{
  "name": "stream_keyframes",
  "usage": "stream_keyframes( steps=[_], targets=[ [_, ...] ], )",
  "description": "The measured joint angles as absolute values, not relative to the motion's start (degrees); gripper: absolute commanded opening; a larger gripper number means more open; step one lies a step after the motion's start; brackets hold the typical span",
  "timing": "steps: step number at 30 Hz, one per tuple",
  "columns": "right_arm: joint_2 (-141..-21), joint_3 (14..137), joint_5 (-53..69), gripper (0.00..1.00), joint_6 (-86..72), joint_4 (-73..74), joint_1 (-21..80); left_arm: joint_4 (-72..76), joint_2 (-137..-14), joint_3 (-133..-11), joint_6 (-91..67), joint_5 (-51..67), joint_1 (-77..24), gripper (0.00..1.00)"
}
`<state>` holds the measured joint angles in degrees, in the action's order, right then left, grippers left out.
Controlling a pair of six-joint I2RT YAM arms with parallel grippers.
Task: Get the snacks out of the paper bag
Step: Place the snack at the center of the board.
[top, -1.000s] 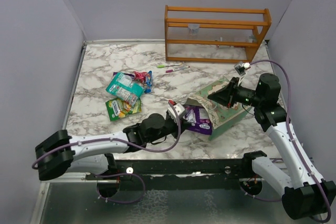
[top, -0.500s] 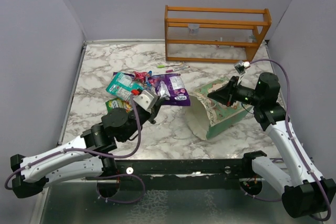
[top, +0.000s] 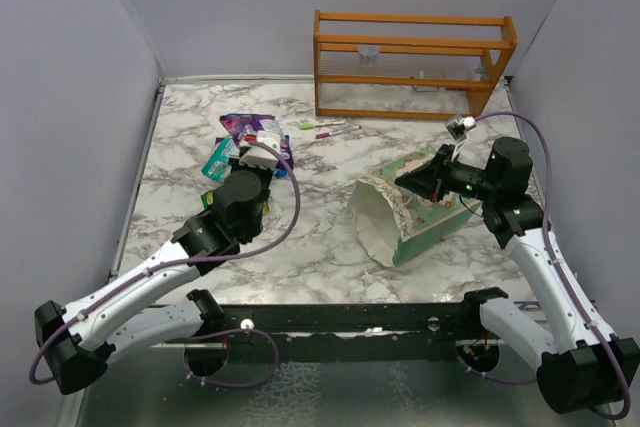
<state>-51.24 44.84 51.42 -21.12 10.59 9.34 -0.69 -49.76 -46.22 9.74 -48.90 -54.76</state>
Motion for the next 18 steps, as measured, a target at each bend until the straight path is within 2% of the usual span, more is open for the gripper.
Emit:
stream_keyframes(
  steps=[11,18],
  targets=[
    [-51.88,44.84,51.20,0.01,-20.67,10.41,9.32,-5.61,-50.24,-39.70,-9.37,-47.31,-25.50,0.00],
    [-51.86,44.84,50.74,0.01,-20.67,10.41,9.32,-8.88,-53.74,-36.80,-21.52,-40.42,-15.29,0.00]
  ],
)
